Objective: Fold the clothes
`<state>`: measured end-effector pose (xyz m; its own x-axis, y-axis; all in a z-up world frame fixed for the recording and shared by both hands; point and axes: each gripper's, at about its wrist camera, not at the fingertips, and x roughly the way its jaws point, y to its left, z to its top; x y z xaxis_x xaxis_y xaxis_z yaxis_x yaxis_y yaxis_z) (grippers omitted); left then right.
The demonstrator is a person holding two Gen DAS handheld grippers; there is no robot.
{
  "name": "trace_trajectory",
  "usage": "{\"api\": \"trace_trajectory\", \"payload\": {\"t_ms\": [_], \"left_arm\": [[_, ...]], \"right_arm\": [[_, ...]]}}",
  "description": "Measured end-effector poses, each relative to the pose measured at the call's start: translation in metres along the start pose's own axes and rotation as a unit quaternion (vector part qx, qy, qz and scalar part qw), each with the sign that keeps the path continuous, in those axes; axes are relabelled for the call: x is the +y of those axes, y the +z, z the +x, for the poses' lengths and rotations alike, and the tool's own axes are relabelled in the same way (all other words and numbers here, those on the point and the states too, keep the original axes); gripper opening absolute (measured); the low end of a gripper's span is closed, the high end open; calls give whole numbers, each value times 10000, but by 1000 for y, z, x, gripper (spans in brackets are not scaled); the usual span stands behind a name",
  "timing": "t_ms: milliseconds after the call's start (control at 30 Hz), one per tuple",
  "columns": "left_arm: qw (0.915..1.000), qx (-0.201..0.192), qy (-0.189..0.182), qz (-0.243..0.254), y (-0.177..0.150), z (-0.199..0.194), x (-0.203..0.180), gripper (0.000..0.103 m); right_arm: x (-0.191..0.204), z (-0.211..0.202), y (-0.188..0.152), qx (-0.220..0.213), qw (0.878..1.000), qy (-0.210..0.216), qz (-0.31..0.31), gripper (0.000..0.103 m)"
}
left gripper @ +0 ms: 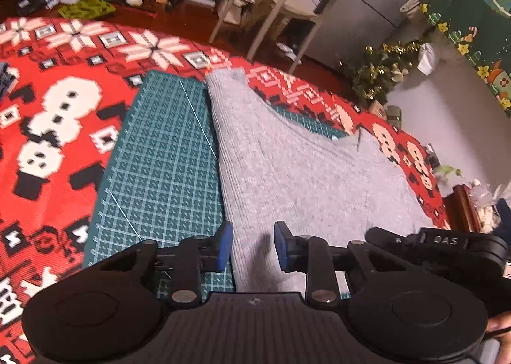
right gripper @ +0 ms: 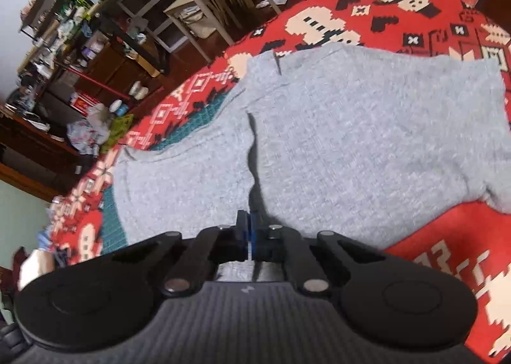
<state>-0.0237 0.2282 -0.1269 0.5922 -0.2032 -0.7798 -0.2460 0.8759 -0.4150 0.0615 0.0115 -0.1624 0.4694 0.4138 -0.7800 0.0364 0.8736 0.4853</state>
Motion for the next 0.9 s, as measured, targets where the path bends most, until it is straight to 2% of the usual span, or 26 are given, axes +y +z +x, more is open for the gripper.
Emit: {"api": "trace_trajectory", "payload": {"t_ms": [100, 167, 233, 267, 400, 600, 667, 700, 900], "left_arm": [[9999, 128, 26, 59, -2, 6, -2, 23], [9995, 199, 173, 187, -4, 10, -4, 22], [9988, 275, 279, 283, -5, 14, -5, 19], [9986, 307, 297, 300, -5, 15, -5, 18], [9987, 344, 256, 275, -4, 14, -2, 18], [9978, 507, 229, 367, -3, 11, -3, 18], [9969, 570, 291, 465, -4, 11, -4, 18], [9963, 579, 362, 522, -4, 12, -5, 18], [9927, 723, 522, 816, -8, 11, -10, 12]], "right_arm": [[-3, 8, -2, 167, 9998, -83, 95, 1], [-3, 7, -2, 175, 9998, -64, 81, 3], [-2, 6, 0, 210, 9998, -38, 43, 11], [-2, 1, -1, 243, 9997, 32, 29, 11], [2, -13, -4, 388, 9988, 288, -126, 17], [10, -4, -15, 720, 9969, 181, -257, 25], [14, -1, -20, 689, 9968, 24, -400, 19], [16, -1, -22, 672, 9966, -54, -472, 3], [18, -9, -25, 652, 9955, -277, -635, 2]]}}
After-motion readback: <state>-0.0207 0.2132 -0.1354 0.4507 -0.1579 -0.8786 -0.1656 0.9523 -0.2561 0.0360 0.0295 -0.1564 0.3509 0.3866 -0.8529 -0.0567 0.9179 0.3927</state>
